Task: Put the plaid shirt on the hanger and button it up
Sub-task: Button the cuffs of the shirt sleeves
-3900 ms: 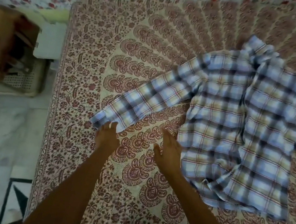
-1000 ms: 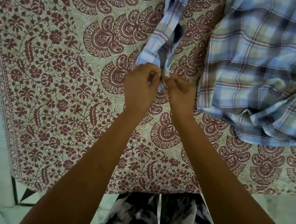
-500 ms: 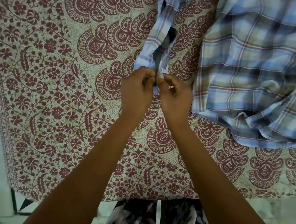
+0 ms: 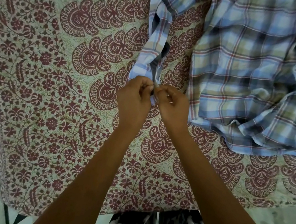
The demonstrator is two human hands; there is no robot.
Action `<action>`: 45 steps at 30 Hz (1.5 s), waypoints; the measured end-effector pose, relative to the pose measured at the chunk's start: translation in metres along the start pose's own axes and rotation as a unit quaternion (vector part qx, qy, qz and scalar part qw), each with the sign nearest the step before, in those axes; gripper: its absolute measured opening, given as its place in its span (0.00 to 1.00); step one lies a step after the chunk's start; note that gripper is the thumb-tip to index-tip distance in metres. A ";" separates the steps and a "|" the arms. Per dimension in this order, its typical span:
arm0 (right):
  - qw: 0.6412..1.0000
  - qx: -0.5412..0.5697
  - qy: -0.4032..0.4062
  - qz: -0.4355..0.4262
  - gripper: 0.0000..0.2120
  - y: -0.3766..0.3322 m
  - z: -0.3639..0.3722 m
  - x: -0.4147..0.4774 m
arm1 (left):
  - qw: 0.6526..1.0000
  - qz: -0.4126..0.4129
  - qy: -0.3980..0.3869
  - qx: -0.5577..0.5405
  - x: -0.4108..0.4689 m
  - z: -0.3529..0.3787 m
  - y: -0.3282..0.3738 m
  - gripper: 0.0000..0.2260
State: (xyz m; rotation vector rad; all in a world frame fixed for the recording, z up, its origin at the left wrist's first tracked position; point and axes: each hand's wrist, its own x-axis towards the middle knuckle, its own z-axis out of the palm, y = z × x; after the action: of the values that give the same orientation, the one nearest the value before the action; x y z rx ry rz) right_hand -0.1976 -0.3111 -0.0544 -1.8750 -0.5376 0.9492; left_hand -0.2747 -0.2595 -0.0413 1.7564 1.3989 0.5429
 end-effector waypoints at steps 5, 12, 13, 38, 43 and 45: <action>0.997 0.070 -0.023 0.019 0.10 0.003 -0.012 0.004 | 0.999 0.013 -0.030 -0.008 0.002 -0.003 0.002 0.06; 0.998 0.015 -0.016 -0.054 0.04 -0.001 -0.015 0.005 | 0.995 -0.017 -0.096 0.008 0.008 -0.012 0.014 0.08; 0.997 -0.016 -0.005 -0.078 0.03 -0.002 -0.016 0.004 | 0.994 -0.030 -0.105 0.002 0.008 -0.012 0.017 0.08; 0.985 -0.025 0.134 -0.109 0.03 -0.012 -0.002 -0.016 | 0.962 -0.185 -0.089 -0.178 0.016 -0.007 0.031 0.09; 0.988 0.079 0.128 0.043 0.03 -0.026 0.002 -0.007 | 0.956 -0.200 -0.085 -0.195 0.019 -0.010 0.027 0.09; 0.984 0.116 0.095 0.098 0.06 -0.030 0.000 0.000 | 0.984 -0.107 -0.061 -0.130 0.018 -0.011 0.025 0.07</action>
State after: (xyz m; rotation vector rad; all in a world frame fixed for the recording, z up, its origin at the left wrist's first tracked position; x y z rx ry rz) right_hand -0.1968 -0.2973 -0.0281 -1.8031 -0.1217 0.9054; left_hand -0.2625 -0.2408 -0.0174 1.3900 1.3449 0.4687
